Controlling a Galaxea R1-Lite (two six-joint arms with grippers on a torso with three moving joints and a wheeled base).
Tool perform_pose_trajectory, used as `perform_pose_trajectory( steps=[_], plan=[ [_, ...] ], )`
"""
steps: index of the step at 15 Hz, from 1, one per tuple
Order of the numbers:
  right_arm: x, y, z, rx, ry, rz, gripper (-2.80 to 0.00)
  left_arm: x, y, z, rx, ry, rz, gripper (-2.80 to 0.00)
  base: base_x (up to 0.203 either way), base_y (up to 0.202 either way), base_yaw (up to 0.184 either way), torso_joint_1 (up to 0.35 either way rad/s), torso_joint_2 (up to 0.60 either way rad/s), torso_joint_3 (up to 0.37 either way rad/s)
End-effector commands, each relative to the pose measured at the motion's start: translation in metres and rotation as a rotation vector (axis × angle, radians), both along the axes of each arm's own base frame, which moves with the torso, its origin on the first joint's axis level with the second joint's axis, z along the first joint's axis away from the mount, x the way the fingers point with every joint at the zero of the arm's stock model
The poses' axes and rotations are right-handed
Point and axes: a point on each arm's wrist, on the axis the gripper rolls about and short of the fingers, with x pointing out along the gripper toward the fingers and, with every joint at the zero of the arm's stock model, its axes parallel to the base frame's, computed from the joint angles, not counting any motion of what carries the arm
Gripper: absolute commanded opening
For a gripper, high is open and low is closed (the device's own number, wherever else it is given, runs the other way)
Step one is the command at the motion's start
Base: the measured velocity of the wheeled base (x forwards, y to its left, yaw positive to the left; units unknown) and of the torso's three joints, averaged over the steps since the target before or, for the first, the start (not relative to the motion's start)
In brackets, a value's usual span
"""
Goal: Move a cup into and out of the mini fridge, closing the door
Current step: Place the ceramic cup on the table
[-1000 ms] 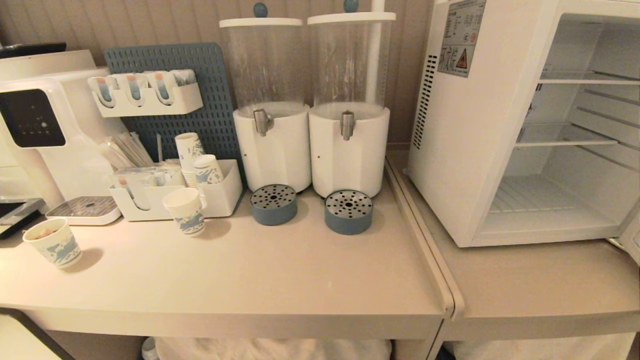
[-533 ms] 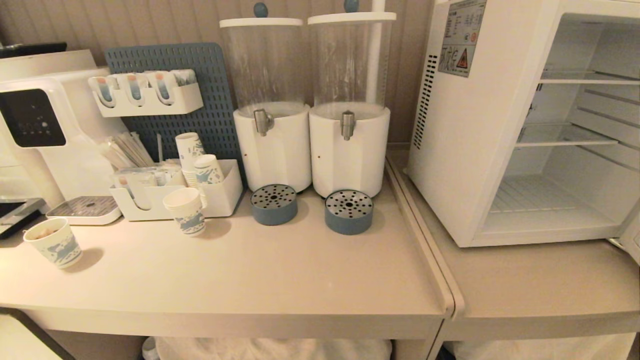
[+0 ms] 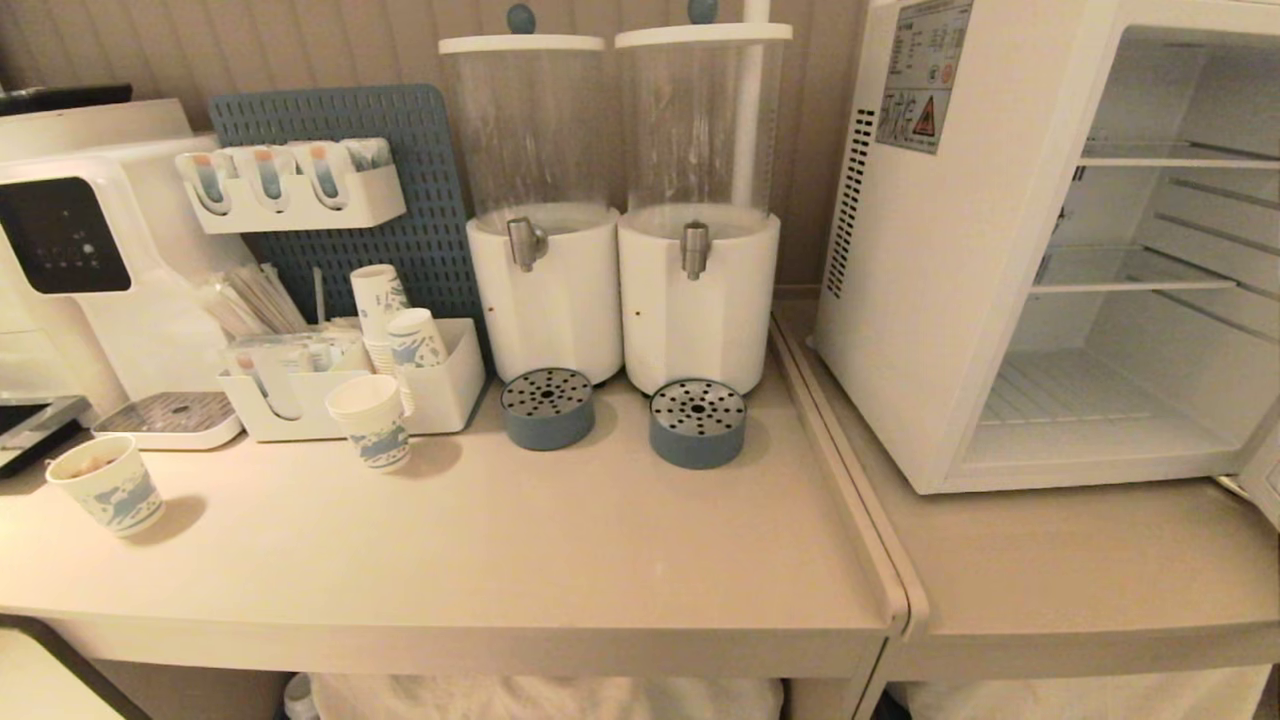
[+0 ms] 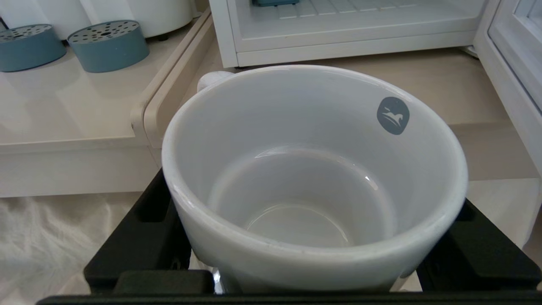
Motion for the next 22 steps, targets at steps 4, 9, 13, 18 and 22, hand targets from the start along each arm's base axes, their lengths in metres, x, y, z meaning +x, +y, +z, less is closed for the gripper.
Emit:
perform_pose_trajectory(
  steps=[4,9,13,18,22],
  plan=[
    [0.0001,0.0000,0.0001,0.002,0.002,0.000,-2.80,0.0031,0.0000,-0.0110,-0.002,0.035,-0.001,-2.80,-0.156,0.000,0.000,0.000,0.00,0.003],
    [0.0001,0.0000,0.0004,0.002,0.001,-0.002,-2.80,0.0030,0.0000,-0.0112,-0.002,0.035,-0.001,-2.80,-0.193,0.000,-0.001,0.002,0.00,0.003],
    [0.0000,0.0000,0.0003,0.000,0.002,-0.002,-2.80,0.0030,0.0000,-0.0114,-0.002,0.036,-0.001,-2.80,-0.174,0.000,0.002,-0.001,0.00,0.002],
    [0.0001,0.0000,-0.0001,0.002,0.003,-0.002,-2.80,0.0030,0.0000,-0.0114,-0.004,0.036,-0.001,-2.80,0.000,0.029,-0.006,0.001,0.00,0.003],
    [0.0000,0.0000,0.0003,0.002,0.002,-0.002,-2.80,0.0030,0.0000,-0.0112,-0.004,0.035,-0.001,-2.80,0.000,0.182,-0.003,0.004,0.00,0.003]
  ],
)
